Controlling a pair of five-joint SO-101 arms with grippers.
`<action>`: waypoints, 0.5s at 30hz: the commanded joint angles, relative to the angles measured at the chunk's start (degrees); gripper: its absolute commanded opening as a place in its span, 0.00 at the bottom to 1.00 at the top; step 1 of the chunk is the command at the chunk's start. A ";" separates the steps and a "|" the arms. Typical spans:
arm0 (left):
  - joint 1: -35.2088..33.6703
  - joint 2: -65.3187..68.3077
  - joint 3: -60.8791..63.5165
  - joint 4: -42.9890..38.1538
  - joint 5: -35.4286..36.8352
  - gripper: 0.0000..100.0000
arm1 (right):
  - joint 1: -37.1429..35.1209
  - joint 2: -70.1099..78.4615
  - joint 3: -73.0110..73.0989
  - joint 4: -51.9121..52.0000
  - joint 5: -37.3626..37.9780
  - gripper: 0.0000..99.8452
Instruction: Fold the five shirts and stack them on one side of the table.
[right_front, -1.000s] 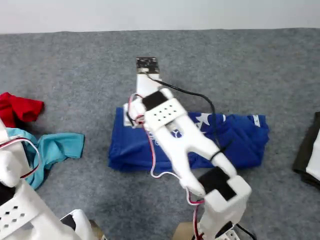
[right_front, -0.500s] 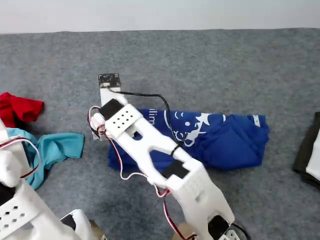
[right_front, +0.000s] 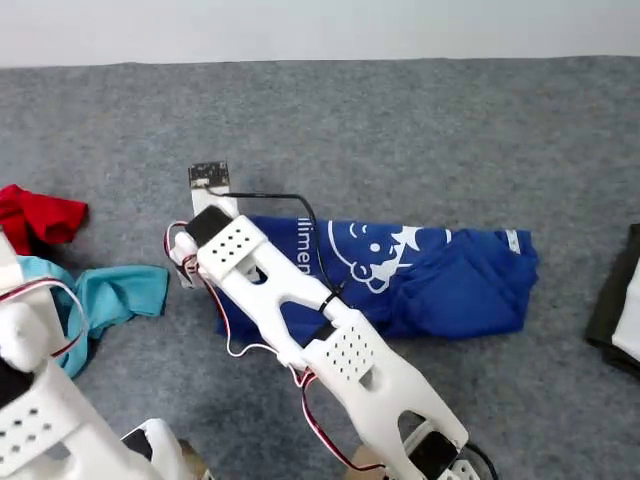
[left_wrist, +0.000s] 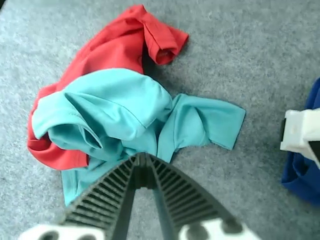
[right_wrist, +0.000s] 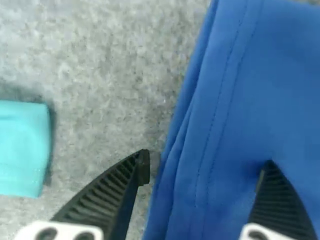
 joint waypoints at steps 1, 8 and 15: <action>-0.18 -3.08 0.40 0.18 -0.53 0.00 | 1.36 0.66 -3.08 1.36 -0.26 0.34; -0.09 -10.11 6.99 -3.87 -0.62 0.00 | 4.62 2.51 -3.08 1.54 -0.18 0.20; -0.09 -15.38 11.21 -4.66 -0.62 0.00 | 6.46 2.68 -3.08 1.80 1.14 0.02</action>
